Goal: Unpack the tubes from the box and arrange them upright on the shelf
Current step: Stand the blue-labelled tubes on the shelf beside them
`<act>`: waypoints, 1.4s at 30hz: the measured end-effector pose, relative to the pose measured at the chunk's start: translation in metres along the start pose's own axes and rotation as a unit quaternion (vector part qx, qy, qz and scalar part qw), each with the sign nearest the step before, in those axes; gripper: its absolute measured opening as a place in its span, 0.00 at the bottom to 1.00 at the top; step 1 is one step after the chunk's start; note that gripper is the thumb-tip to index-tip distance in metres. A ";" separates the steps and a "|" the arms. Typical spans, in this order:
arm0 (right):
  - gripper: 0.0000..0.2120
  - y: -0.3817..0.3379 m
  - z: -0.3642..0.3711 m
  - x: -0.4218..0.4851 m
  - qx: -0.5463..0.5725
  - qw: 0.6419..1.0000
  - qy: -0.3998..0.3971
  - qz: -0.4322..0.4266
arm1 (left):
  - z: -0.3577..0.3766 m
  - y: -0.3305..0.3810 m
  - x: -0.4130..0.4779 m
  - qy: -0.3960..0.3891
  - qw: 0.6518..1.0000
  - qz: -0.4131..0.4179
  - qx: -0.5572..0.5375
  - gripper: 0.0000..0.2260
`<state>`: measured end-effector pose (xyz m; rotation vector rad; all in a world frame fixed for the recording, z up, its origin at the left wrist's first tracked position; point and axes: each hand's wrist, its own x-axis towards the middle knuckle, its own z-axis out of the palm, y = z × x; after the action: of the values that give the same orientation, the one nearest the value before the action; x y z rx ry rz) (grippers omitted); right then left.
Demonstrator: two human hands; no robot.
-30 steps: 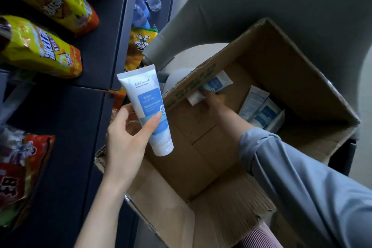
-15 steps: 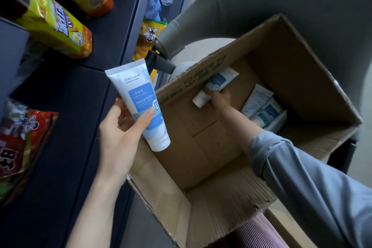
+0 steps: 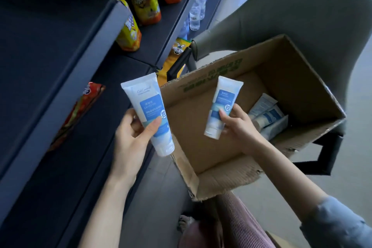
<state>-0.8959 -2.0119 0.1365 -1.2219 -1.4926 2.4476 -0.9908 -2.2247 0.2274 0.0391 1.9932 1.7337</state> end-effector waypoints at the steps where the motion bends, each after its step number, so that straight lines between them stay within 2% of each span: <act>1: 0.08 -0.004 0.008 -0.015 -0.012 1.000 -0.020 -0.016 | -0.006 0.003 -0.012 0.003 1.000 0.004 -0.007 0.10; 7: 0.15 -0.038 0.060 -0.102 -0.059 0.985 -0.148 -0.068 | -0.049 0.039 -0.081 0.024 0.998 0.055 -0.030 0.11; 14: 0.16 -0.073 0.127 -0.193 -0.040 0.949 -0.287 -0.126 | -0.105 0.100 -0.166 0.061 0.987 0.149 -0.025 0.13; 20: 0.17 -0.094 0.184 -0.253 -0.063 0.919 -0.346 -0.175 | -0.152 0.142 -0.243 0.121 0.967 0.224 -0.005 0.10; 24: 0.18 -0.110 0.225 -0.297 -0.094 0.885 -0.400 -0.220 | -0.181 0.166 -0.290 0.168 0.947 0.274 0.012 0.12; 32: 0.18 -0.138 0.304 -0.394 -0.140 0.786 -0.518 -0.306 | -0.236 0.209 -0.389 0.263 0.896 0.353 0.065 0.11; 37: 0.14 -0.138 0.356 -0.441 -0.121 0.743 -0.597 -0.277 | -0.276 0.221 -0.445 0.348 0.861 0.363 0.077 0.11; 42: 0.17 -0.142 0.404 -0.465 -0.076 0.732 -0.642 -0.216 | -0.306 0.225 -0.484 0.417 0.827 0.370 0.073 0.12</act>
<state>-0.8781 -2.4188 0.6205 1.1207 -1.7629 2.7572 -0.7483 -2.6262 0.6252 0.1416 3.0440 2.3186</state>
